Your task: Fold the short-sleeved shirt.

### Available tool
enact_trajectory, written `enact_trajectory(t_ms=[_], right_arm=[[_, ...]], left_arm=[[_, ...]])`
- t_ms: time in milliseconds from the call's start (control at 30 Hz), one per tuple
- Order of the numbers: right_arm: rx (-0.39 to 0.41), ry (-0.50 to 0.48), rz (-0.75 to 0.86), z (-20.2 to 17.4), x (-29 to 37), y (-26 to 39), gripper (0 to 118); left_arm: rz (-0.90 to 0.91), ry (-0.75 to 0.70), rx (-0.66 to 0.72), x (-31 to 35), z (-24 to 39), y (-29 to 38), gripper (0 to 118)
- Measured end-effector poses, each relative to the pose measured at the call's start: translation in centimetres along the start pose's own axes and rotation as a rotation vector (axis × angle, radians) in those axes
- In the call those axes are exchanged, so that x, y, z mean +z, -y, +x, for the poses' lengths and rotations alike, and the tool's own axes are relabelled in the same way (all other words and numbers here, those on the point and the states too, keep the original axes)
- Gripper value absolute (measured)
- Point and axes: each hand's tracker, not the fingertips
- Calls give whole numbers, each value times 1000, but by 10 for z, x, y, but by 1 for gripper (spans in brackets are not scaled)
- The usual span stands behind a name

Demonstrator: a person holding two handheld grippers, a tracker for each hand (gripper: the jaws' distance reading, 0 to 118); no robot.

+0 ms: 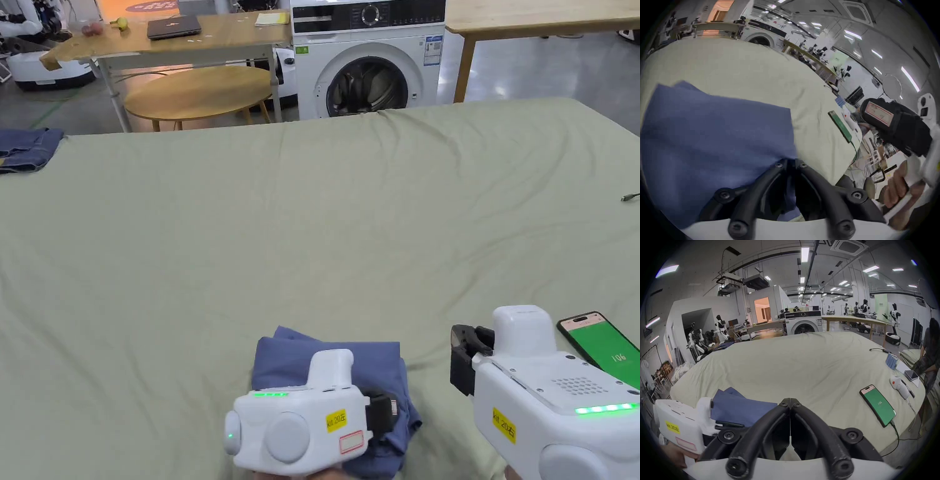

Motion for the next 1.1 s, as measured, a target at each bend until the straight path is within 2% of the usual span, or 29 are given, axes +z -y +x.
enact_trajectory(t_ms=[100,300,333,367,400,433,467,500,533,567,633,700,800,867,900,967,1000,1033,1067,1100], right_arm=[[-10,-20,-19,-4,-3,2,0],[-69,-183,-126,-36,-38,15,0],[-72,-210,-152,-41,-47,20,0],[-87,-245,-180,-45,-54,25,0],[-112,-282,-215,-46,-62,30,0],[-142,-315,-249,-45,-67,36,0],[-174,-333,-281,-42,-73,43,0],[-198,-326,-301,-38,-77,49,0],[-206,-300,-301,-33,-78,54,0],[-220,-285,-303,-27,-80,58,0],[-263,-284,-302,-15,-81,62,0],[-293,-286,-308,-9,-84,62,0],[-282,-293,-308,-11,-83,59,0],[-251,-291,-300,-15,-83,59,0],[-244,-291,-297,-16,-83,59,0],[-240,-286,-295,-16,-83,58,0],[-240,-280,-294,-16,-82,58,0],[-236,-269,-293,-15,-80,57,0],[-233,-272,-291,-15,-78,55,0],[-229,-277,-278,-16,-73,53,0]], left_arm=[[15,14,21,11,-3,-4,6],[174,-5,62,84,-25,-15,6],[208,-25,74,98,-34,-16,9],[238,-44,92,109,-45,-16,23],[261,-60,117,121,-60,-17,53],[279,-72,147,128,-76,-15,71],[279,-90,195,134,-93,-13,79],[271,-98,249,138,-109,-11,79],[261,-82,302,139,-126,-7,100],[262,-42,345,140,-139,-2,109],[293,-21,441,134,-161,12,109],[282,68,543,116,-177,24,109],[278,468,697,80,-186,37,108],[213,623,782,52,-181,37,99],[171,619,802,36,-174,36,85],[153,426,664,27,-158,28,42],[144,299,597,25,-152,24,38],[151,276,591,27,-155,24,38],[176,369,648,26,-151,23,38],[182,363,665,32,-152,20,36]])
